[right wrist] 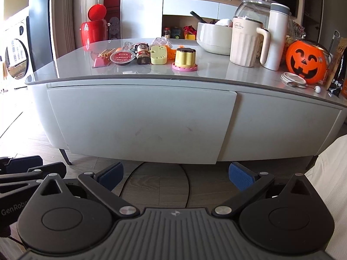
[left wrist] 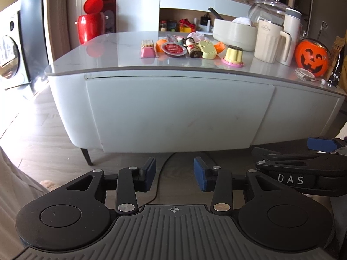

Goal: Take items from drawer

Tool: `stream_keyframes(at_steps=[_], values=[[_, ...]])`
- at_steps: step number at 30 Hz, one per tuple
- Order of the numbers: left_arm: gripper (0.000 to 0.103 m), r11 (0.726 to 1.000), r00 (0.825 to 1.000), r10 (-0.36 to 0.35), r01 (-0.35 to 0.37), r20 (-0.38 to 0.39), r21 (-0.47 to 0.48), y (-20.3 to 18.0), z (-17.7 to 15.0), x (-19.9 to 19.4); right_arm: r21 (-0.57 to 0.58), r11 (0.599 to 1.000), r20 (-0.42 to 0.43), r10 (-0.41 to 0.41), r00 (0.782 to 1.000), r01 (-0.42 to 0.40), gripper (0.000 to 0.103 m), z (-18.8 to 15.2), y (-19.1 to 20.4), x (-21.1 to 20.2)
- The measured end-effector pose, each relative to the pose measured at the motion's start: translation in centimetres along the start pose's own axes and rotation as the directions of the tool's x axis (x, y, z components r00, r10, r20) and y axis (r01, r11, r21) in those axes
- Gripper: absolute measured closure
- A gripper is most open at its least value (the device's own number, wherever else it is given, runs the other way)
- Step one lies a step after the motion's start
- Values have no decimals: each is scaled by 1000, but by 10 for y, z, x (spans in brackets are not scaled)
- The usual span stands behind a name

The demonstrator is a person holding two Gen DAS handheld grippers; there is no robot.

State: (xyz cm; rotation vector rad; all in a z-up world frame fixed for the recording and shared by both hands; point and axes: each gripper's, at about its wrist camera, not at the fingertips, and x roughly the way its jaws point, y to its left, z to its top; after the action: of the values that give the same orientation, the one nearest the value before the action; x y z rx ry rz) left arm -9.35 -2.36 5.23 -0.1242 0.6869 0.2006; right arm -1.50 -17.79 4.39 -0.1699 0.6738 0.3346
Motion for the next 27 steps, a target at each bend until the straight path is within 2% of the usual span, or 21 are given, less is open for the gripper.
stream_keyframes(at_steps=[27], values=[[60, 1000, 1000, 9, -8, -26, 6, 0, -1, 5, 4, 1000, -55, 10, 998, -10, 0, 0, -1, 6]])
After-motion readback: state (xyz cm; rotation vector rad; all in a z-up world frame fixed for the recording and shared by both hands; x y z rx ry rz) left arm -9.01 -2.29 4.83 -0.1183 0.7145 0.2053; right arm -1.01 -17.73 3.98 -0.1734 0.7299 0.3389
